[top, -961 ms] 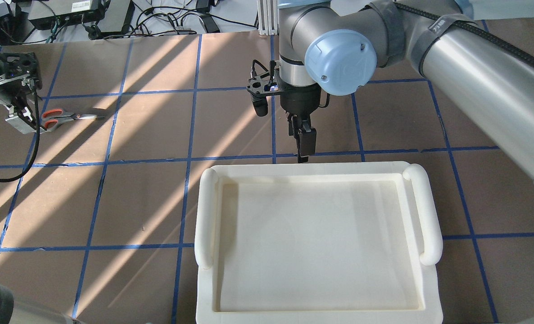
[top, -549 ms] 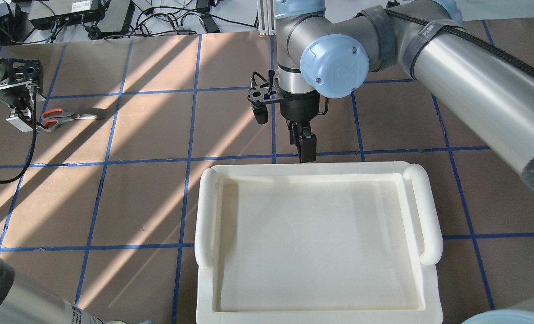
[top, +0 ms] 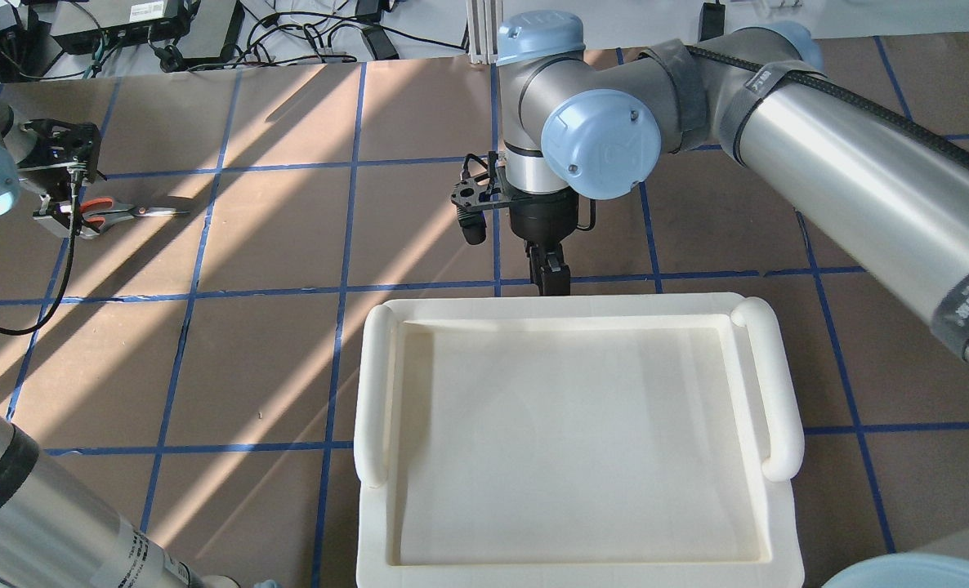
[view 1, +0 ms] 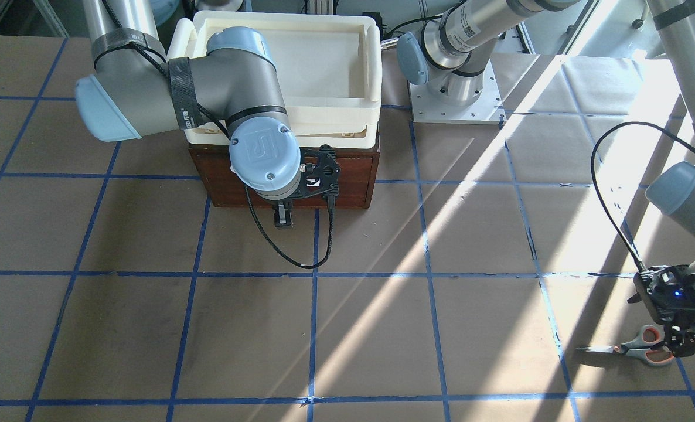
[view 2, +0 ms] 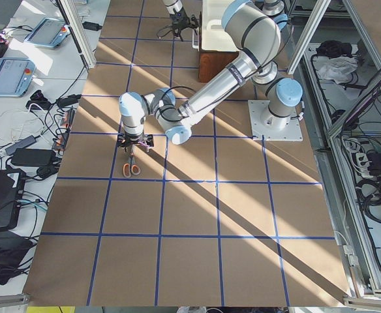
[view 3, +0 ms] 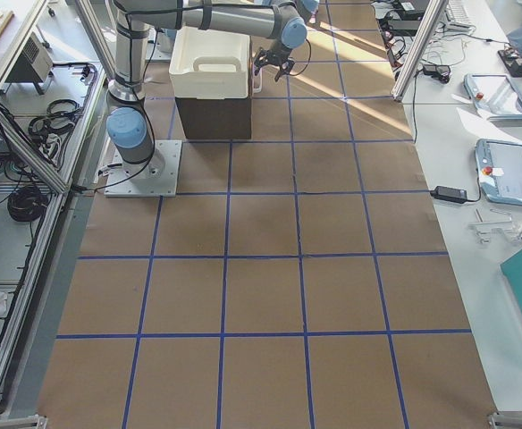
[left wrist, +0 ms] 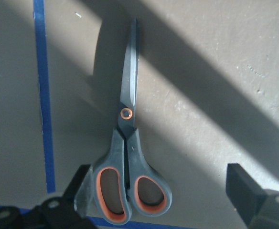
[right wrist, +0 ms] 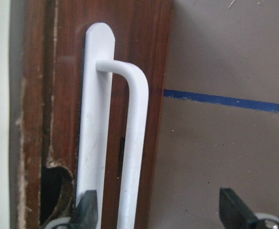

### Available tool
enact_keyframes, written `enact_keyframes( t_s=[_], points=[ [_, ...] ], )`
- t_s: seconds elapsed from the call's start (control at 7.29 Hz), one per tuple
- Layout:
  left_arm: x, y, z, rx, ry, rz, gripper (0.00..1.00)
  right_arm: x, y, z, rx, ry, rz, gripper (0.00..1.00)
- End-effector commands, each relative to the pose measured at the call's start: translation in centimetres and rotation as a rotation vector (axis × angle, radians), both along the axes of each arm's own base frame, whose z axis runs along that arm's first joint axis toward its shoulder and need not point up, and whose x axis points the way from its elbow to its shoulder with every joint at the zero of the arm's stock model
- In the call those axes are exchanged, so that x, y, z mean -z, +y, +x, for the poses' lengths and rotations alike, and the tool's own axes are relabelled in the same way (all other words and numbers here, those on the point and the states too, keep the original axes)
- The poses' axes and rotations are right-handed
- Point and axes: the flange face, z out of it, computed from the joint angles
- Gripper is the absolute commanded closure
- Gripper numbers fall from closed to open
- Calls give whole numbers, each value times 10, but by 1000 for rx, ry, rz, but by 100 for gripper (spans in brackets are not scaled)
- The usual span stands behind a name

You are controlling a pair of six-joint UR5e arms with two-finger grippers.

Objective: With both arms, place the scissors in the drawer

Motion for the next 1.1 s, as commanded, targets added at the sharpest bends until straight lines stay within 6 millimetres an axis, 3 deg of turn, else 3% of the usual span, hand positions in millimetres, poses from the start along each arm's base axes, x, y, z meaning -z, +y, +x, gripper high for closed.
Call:
enact_keyframes(
  t_s=[0.0, 0.41, 0.69, 0.96],
  points=[
    [27, -10, 2, 32, 36, -2, 0, 13, -4, 2, 3, 4, 0, 12],
    [45, -29, 13, 59, 36, -6, 0, 13, -5, 3, -5, -1, -4, 19],
    [58, -30, 13, 60, 50, 5, 0, 14, -13, 5, -29, -25, -52, 36],
    [59, -31, 13, 61, 49, 6, 7, 10, -18, 4, -50, -23, -77, 37]
  ],
)
